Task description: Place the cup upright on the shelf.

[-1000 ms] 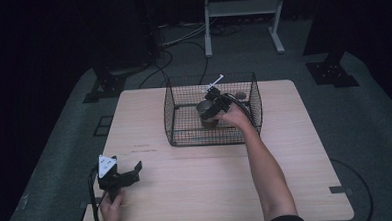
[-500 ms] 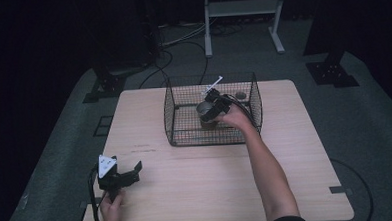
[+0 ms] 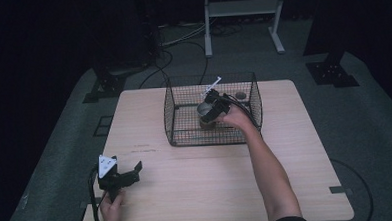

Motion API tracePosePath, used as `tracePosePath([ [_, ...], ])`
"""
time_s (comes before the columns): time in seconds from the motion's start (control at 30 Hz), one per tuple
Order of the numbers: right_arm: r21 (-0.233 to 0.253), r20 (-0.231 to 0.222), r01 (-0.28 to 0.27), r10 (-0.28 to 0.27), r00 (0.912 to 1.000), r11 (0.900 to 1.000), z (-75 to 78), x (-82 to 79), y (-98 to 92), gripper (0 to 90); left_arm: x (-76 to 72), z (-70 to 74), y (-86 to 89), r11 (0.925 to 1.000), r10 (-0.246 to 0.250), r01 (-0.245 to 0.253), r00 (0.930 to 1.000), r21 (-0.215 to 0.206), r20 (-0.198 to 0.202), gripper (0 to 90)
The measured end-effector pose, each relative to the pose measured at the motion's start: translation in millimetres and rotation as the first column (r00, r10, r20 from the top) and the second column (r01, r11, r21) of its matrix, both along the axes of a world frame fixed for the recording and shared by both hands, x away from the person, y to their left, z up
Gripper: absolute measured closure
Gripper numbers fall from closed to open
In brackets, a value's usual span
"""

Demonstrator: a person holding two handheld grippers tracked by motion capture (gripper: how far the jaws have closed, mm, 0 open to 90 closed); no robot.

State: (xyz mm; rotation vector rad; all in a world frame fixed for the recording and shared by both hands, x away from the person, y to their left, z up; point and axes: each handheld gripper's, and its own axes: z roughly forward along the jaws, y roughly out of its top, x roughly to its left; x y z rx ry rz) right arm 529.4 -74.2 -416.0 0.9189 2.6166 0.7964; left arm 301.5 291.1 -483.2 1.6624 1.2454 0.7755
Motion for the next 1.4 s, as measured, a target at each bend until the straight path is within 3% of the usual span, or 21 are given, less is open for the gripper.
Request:
tracePosePath([
  [0.37, 0.023, 0.032, -0.001, 0.000, 0.9995, 1.000, 10.9, -2.9, 0.4, 10.4, 0.0, 0.0, -0.3, 1.0000, 0.002, -0.002, 1.0000, -0.003, 0.002, 0.0],
  [0.43, 0.052, 0.043, 0.000, -0.002, 0.9991, 0.999, 15.4, -3.7, -1.2, 10.4, 0.0, 0.1, -0.2, 1.0000, 0.002, -0.002, 1.0000, -0.003, -0.002, 0.0],
  [0.7, 0.094, 0.083, -0.003, -0.005, 0.9966, 0.996, 30.0, -8.2, -8.6, 10.4, 0.8, -0.2, -0.4, 1.0000, 0.002, -0.002, 1.0000, 0.000, -0.003, 0.0],
  [0.77, 0.134, 0.086, -0.004, -0.008, 0.9962, 0.991, 38.8, -12.7, -12.7, 10.7, 1.4, -0.4, -0.5, 1.0000, 0.003, -0.003, 1.0000, -0.004, -0.003, 0.0],
  [0.9, 0.157, 0.106, -0.011, -0.005, 0.9944, 0.988, 46.7, -18.6, -17.0, 11.0, 1.7, -0.3, -0.8, 1.0000, 0.000, 0.000, 1.0000, 0.000, -0.005, 0.0],
  [1.4, 0.189, 0.093, 0.002, -0.020, 0.9954, 0.982, 49.8, -39.8, -29.2, 12.4, 0.8, -0.3, -1.1, 1.0000, -0.006, 0.006, 1.0000, 0.005, -0.003, 0.0],
])
